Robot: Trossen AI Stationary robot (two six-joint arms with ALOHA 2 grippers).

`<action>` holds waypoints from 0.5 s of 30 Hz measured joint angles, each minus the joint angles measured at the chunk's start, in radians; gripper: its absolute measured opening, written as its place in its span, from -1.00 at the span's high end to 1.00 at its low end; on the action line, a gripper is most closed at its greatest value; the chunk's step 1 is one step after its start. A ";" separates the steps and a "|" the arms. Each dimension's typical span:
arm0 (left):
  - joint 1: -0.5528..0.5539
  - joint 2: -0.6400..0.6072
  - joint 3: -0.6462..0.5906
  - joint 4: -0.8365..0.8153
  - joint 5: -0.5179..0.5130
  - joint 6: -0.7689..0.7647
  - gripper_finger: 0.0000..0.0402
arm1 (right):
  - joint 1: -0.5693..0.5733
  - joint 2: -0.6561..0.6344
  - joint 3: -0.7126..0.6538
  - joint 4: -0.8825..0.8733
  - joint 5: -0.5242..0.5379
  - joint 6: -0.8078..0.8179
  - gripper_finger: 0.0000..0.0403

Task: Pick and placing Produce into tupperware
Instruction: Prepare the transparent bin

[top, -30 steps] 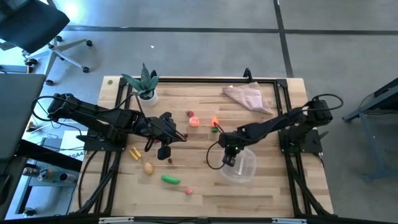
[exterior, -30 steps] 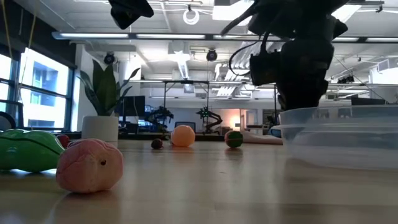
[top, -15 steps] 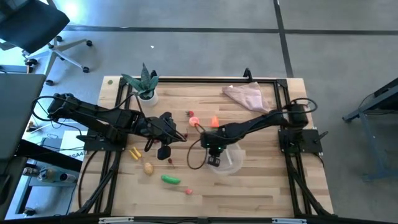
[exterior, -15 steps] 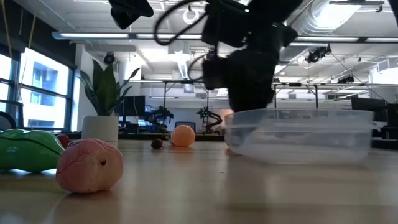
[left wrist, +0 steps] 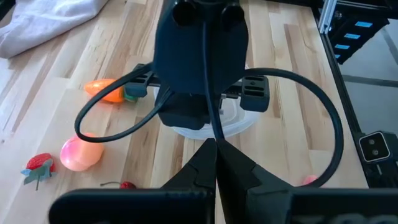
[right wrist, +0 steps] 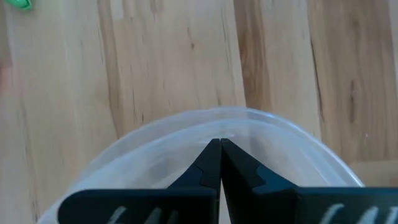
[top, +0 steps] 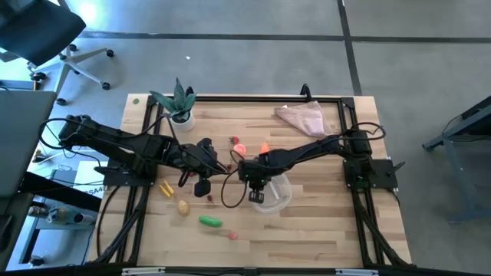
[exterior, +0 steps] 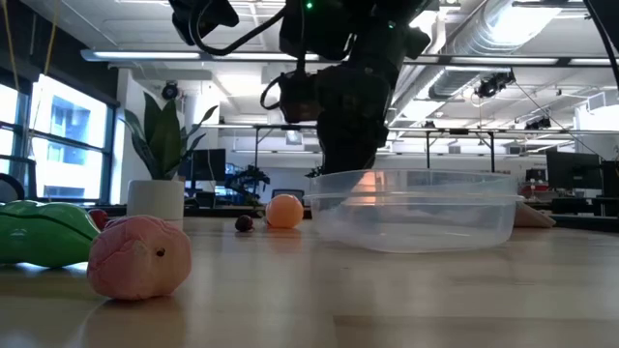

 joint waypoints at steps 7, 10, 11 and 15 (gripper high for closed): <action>0.000 0.000 0.000 0.001 0.000 0.006 1.00 | 0.001 -0.063 0.000 -0.008 0.005 0.013 1.00; 0.000 0.000 0.000 0.002 0.000 0.008 1.00 | -0.003 -0.127 0.000 -0.023 0.007 0.021 0.98; 0.000 0.000 0.000 0.002 0.000 0.009 1.00 | -0.005 -0.149 0.000 -0.029 0.007 0.022 0.96; 0.000 0.000 0.000 0.002 0.000 0.009 1.00 | -0.015 -0.242 0.000 -0.063 0.015 0.021 0.83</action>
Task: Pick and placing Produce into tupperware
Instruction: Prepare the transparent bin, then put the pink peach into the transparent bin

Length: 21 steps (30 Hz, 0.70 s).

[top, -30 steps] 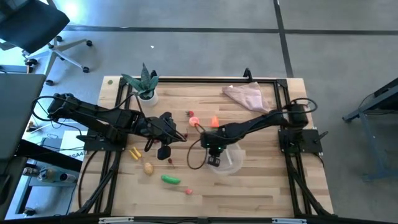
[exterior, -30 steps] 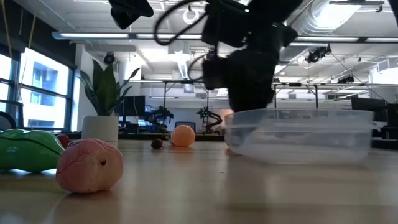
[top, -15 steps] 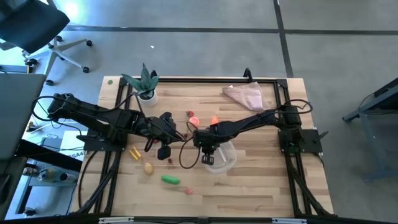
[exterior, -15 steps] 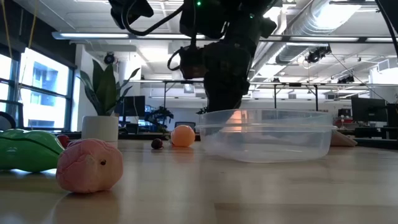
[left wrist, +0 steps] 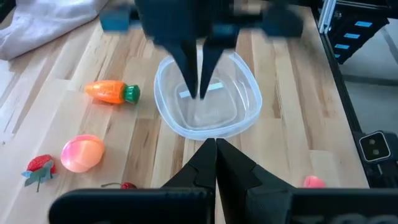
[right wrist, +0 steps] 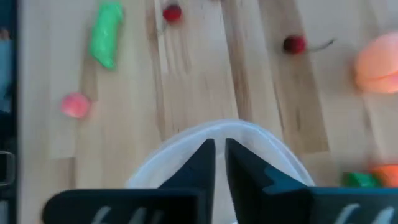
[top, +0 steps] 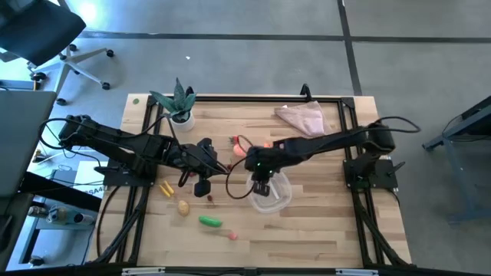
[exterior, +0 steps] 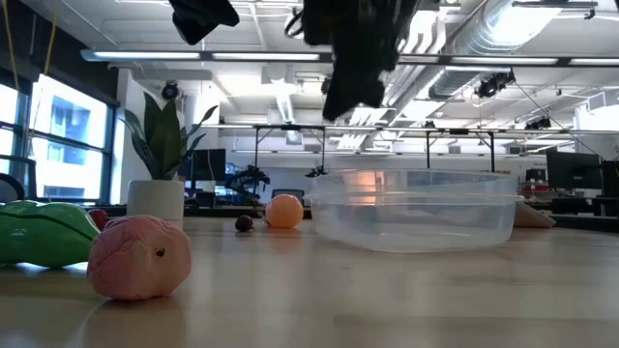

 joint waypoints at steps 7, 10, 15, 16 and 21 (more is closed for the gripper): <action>0.000 0.000 0.000 0.003 -0.012 0.000 0.82 | -0.022 -0.126 0.000 -0.099 0.076 0.011 0.49; 0.000 0.000 0.000 0.003 -0.057 -0.008 0.62 | -0.025 -0.173 0.000 -0.157 0.138 0.019 0.39; 0.001 0.000 0.000 0.019 -0.119 0.017 0.31 | -0.025 -0.258 0.000 -0.245 0.244 0.014 0.35; 0.001 0.000 0.000 0.029 -0.124 0.032 0.27 | -0.025 -0.277 0.000 -0.257 0.261 0.023 0.35; 0.032 0.000 0.000 0.063 -0.113 0.053 0.16 | -0.025 -0.387 -0.002 -0.301 0.332 0.067 0.35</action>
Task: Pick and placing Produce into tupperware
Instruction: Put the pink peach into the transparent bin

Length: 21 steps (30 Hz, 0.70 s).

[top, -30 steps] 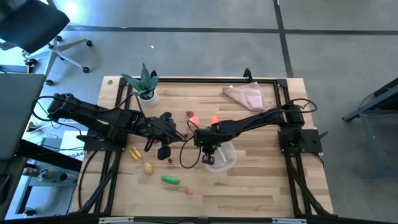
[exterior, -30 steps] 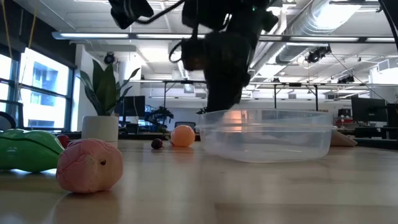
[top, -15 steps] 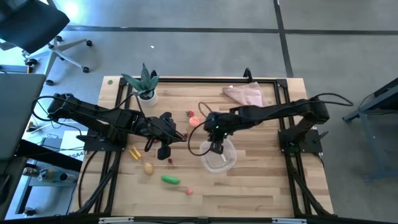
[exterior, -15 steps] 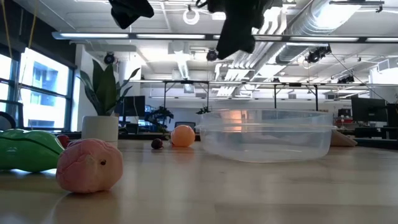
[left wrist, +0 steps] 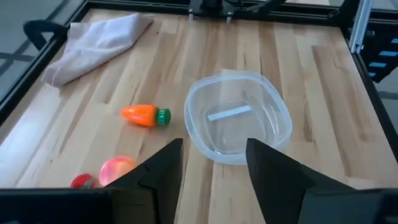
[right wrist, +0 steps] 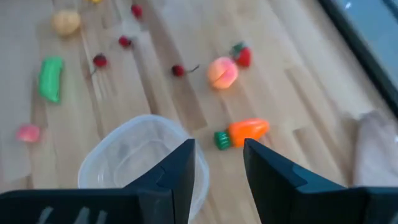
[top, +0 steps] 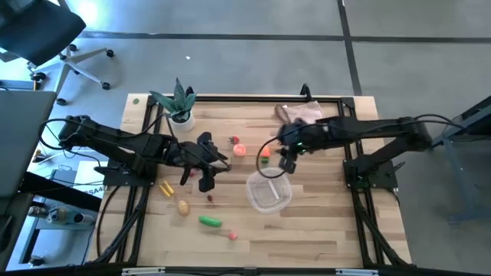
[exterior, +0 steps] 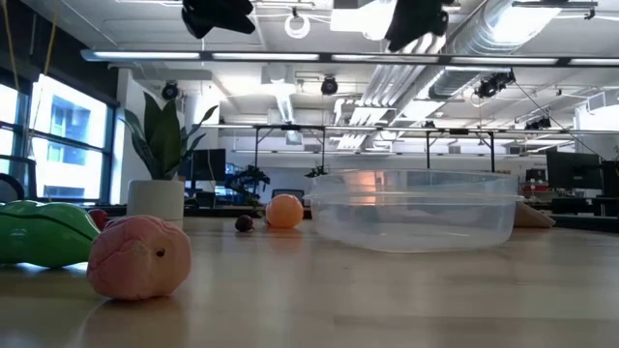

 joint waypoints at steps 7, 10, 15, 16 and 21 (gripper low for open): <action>0.085 0.000 0.000 0.001 0.115 0.001 0.14 | 0.004 -0.162 0.000 -0.064 0.035 0.023 0.35; 0.115 0.000 0.000 0.002 0.163 0.002 0.14 | 0.004 -0.218 0.000 -0.130 0.034 0.060 0.35; 0.139 0.000 0.000 0.012 0.191 0.023 0.14 | 0.033 -0.280 -0.001 -0.299 0.036 0.142 0.35; 0.140 0.000 0.000 0.022 0.194 0.043 0.14 | 0.044 -0.290 -0.001 -0.325 0.038 0.157 0.35; 0.141 0.002 0.010 0.075 0.203 0.106 0.14 | 0.116 -0.343 -0.001 -0.360 0.091 0.252 0.35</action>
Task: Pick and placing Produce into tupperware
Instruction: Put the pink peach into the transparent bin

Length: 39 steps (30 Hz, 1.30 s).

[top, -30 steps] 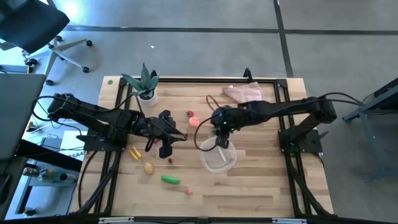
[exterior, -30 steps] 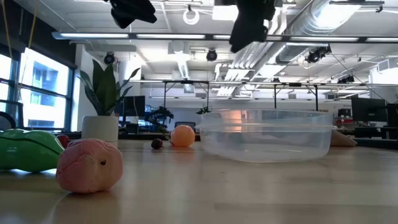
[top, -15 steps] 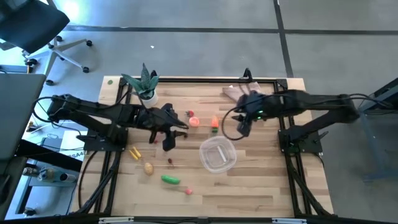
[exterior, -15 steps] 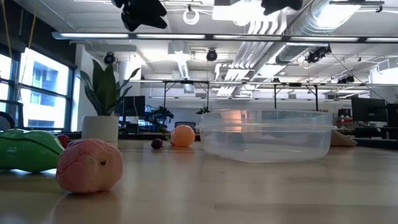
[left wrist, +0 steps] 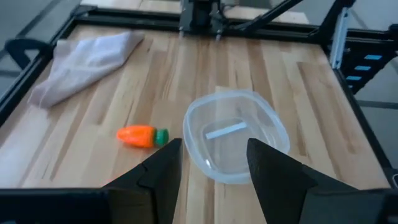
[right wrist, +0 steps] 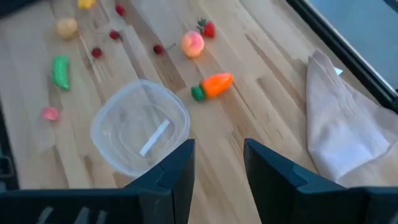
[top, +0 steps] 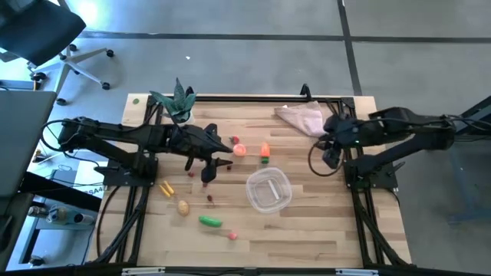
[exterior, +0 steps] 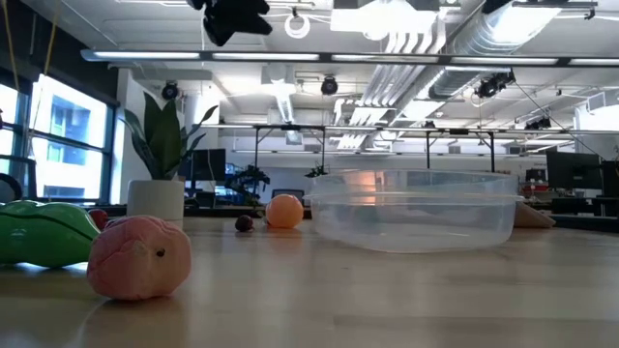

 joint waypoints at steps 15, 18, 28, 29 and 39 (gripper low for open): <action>0.214 0.366 0.505 -0.654 0.043 -0.127 0.14 | 0.112 -0.084 0.000 -0.084 0.197 0.164 0.35; 0.249 0.441 0.558 -0.737 0.046 -0.106 0.14 | 0.112 -0.083 0.000 -0.083 0.197 0.164 0.35; 0.343 0.593 0.588 -0.734 0.060 -0.322 0.14 | 0.111 -0.084 0.000 -0.082 0.182 0.162 0.35; 0.347 0.600 0.588 -0.729 0.068 -0.357 0.14 | 0.111 -0.084 0.000 -0.082 0.180 0.162 0.35; 0.336 0.624 0.589 -0.642 0.078 -0.596 0.14 | 0.111 -0.084 0.000 -0.078 0.150 0.161 0.35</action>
